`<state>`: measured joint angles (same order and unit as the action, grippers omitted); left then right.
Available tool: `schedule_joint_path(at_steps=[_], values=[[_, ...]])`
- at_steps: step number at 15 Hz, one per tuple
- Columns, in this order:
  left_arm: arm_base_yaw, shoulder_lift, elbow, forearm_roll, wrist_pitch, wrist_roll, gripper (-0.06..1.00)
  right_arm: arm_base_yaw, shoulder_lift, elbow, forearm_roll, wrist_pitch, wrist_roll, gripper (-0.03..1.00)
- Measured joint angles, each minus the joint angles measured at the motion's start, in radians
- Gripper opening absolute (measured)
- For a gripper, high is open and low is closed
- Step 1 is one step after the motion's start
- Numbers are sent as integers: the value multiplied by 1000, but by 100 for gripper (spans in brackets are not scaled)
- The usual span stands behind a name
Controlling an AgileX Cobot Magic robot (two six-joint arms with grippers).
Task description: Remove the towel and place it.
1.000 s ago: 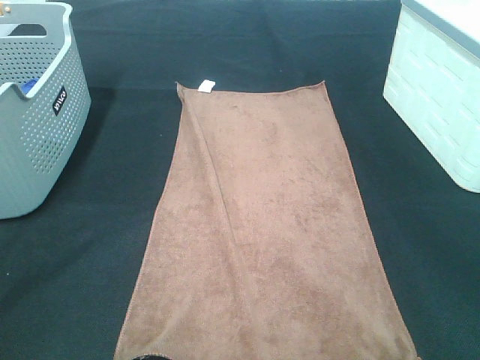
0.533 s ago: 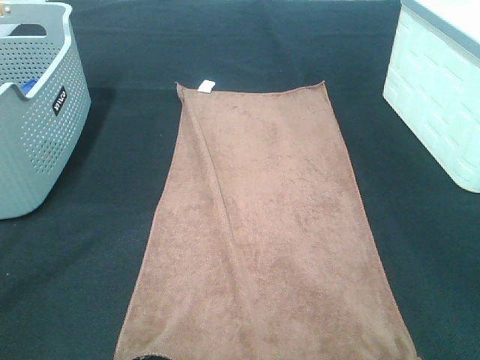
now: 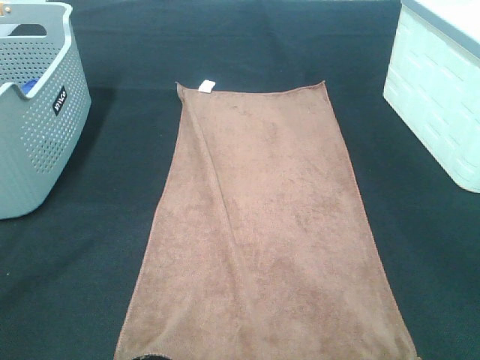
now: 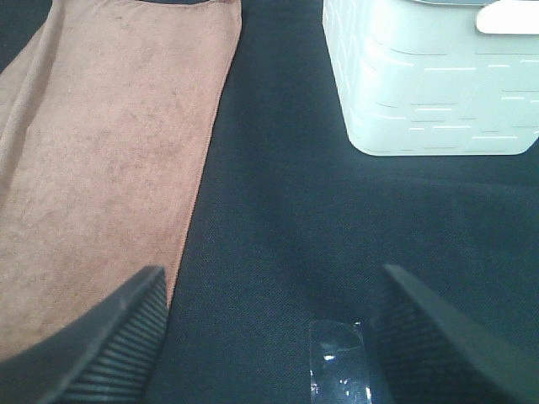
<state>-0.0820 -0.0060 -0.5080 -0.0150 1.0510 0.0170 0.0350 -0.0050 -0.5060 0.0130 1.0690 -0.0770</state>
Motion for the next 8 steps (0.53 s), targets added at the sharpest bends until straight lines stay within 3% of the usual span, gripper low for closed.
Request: schedule_joint_path(at_steps=[8], values=[[0, 0, 0, -5, 0, 0, 76, 0, 0, 0, 0, 0, 0, 68]])
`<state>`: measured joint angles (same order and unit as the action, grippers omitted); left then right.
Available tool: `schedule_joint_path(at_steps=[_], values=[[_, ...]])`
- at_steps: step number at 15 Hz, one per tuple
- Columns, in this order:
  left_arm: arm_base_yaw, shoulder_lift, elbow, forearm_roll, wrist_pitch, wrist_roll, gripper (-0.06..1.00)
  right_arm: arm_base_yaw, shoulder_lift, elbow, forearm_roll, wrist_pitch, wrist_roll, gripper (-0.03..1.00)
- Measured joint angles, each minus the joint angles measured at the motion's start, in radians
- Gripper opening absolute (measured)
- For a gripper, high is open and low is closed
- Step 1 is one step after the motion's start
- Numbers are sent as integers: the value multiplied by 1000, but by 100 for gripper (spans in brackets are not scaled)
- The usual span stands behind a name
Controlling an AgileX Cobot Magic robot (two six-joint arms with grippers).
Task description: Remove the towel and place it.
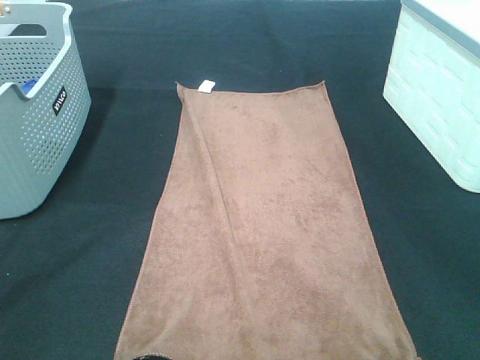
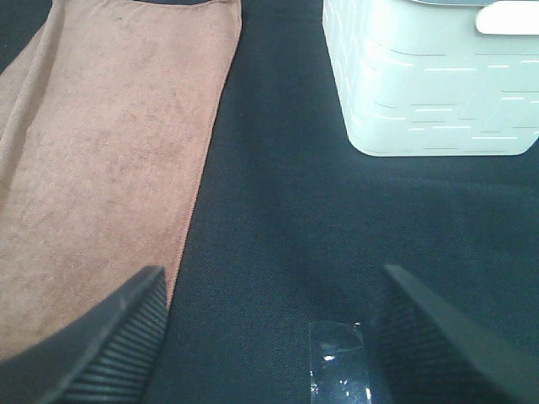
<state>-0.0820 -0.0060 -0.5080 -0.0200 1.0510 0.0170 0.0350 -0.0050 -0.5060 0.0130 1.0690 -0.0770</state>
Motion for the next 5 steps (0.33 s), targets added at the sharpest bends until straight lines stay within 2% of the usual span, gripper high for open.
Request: schedule_joint_path(at_steps=[5], values=[[0, 0, 0, -14, 0, 0, 76, 0, 0, 0, 0, 0, 0, 68]])
